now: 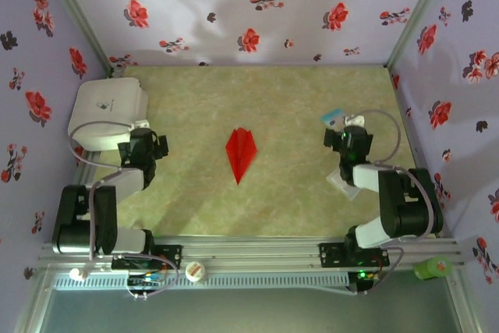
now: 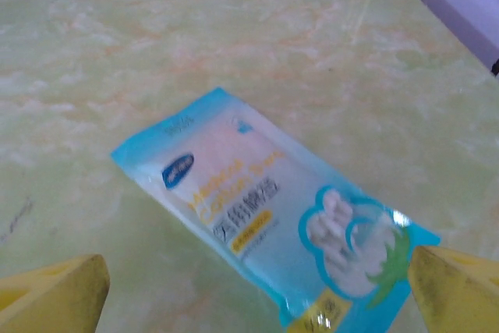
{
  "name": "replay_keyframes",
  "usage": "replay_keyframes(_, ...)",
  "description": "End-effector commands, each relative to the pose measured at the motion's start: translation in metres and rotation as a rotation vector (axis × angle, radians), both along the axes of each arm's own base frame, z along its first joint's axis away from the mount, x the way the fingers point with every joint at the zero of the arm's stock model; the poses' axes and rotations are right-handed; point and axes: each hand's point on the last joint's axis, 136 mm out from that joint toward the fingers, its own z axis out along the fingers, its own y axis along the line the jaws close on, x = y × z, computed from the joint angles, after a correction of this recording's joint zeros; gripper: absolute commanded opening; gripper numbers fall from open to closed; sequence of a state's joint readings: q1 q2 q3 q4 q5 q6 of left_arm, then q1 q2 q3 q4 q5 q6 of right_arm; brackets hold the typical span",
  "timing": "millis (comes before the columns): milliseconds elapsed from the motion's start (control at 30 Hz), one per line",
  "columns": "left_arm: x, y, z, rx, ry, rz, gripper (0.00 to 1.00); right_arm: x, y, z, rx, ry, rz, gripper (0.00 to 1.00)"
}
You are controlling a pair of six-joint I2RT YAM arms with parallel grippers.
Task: Fold a paper plane with a square sheet of paper (pick it up from the middle)
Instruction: Reset both arms
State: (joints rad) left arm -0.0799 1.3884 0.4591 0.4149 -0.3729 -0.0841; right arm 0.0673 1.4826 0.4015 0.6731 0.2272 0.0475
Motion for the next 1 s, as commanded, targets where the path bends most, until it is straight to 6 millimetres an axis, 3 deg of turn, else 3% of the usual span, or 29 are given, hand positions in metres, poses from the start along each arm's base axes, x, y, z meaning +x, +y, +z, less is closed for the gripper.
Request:
replay_keyframes(0, 0.028, -0.013, 0.040, 0.027, -0.212, -0.115, 1.00, 0.004, 0.011, 0.019, 0.028, -0.214, 0.088, 0.99)
replay_keyframes(100, 0.033, -0.025, 0.026, 0.010, -0.229, -0.190, 1.00, 0.003, 0.005, 0.018, 0.028, -0.178, 0.051, 0.99)
replay_keyframes(267, 0.030, -0.025, 0.015, -0.035, -0.231, -0.222, 1.00, 0.012, -0.018, 0.013, 0.036, -0.125, -0.090, 0.99)
replay_keyframes(500, 0.033, -0.009, 0.015, -0.063, -0.235, -0.151, 1.00, 0.011, -0.018, 0.014, 0.032, -0.140, -0.090, 0.99)
replay_keyframes(967, 0.033, -0.010, 0.014, -0.059, -0.233, -0.156, 1.00, 0.011, -0.017, 0.015, 0.026, -0.143, -0.084, 0.99)
